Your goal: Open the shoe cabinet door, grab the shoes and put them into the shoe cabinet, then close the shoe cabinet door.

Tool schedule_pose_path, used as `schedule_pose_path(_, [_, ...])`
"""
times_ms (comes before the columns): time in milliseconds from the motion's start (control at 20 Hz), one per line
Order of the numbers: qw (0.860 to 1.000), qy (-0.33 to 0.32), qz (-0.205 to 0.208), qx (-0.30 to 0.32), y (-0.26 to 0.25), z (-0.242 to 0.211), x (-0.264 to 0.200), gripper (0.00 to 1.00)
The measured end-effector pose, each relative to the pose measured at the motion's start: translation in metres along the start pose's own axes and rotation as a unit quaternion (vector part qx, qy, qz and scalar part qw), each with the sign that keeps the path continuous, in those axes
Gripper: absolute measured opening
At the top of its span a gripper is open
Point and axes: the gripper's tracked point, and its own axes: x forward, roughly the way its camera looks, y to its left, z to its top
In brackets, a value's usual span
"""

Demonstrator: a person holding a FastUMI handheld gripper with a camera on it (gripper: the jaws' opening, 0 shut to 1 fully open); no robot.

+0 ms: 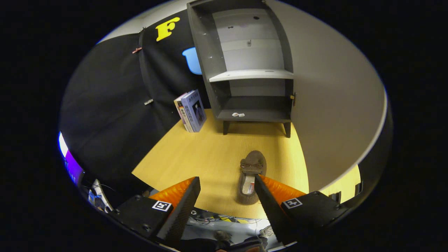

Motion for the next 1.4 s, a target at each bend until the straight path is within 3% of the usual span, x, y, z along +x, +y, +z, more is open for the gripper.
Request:
schedule_pose_path(100, [1.000, 0.025, -0.004, 0.000, -0.003, -0.015, 0.037, 0.97])
schedule_pose_path(250, [0.998, 0.053, -0.020, 0.022, -0.008, -0.035, 0.085, 0.77])
schedule_pose_path(400, [0.996, 0.066, -0.046, 0.028, -0.024, -0.052, 0.126, 0.75])
schedule_pose_path(500, [0.995, 0.074, -0.065, 0.034, -0.037, -0.063, 0.151, 0.69])
schedule_pose_path(750, [0.991, 0.058, -0.101, 0.061, -0.061, -0.066, 0.190, 0.68])
schedule_pose_path(850, [0.991, 0.056, -0.098, 0.078, -0.065, -0.066, 0.205, 0.34])
schedule_pose_path(1000, [0.991, 0.049, -0.095, 0.080, -0.069, -0.062, 0.207, 0.11])
schedule_pose_path(1200, [0.994, 0.050, -0.079, 0.050, -0.063, -0.060, 0.198, 0.12])
schedule_pose_path(1400, [0.995, 0.025, -0.070, 0.063, -0.063, -0.032, 0.171, 0.12])
